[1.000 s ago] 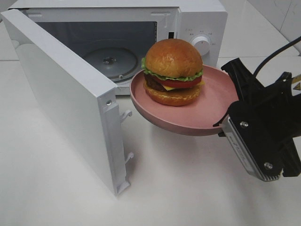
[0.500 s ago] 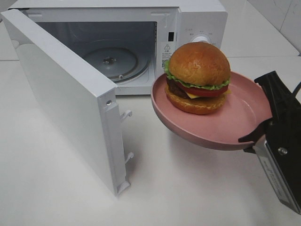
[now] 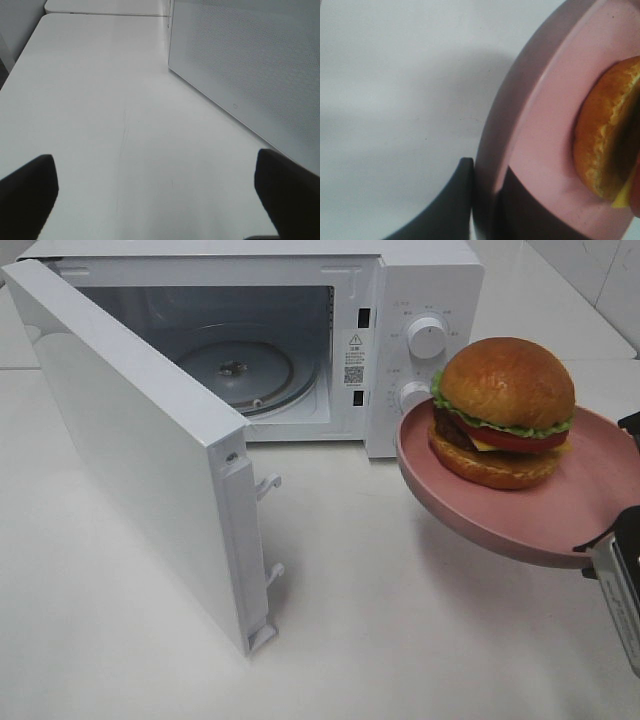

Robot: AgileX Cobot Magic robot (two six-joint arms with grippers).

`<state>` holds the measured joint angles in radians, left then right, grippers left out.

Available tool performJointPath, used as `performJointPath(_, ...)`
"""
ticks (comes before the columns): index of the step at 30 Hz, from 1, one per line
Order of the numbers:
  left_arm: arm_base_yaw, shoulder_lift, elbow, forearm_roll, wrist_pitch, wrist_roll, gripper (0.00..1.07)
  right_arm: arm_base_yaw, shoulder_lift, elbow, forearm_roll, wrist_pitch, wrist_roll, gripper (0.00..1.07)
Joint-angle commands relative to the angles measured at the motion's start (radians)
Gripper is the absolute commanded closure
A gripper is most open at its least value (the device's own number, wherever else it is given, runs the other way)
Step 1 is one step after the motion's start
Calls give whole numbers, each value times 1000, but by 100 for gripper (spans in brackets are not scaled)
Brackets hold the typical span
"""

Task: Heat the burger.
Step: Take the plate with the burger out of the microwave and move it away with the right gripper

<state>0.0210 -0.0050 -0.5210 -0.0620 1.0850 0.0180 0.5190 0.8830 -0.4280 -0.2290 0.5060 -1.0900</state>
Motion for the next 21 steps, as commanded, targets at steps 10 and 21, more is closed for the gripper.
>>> performJointPath(10, 3, -5, 5, -1, -13, -6, 7, -2, -22, -4, -224, 15, 369, 107)
performJointPath(21, 3, -5, 5, -1, -13, -6, 7, -2, -22, 91, -400, 39, 681, 107)
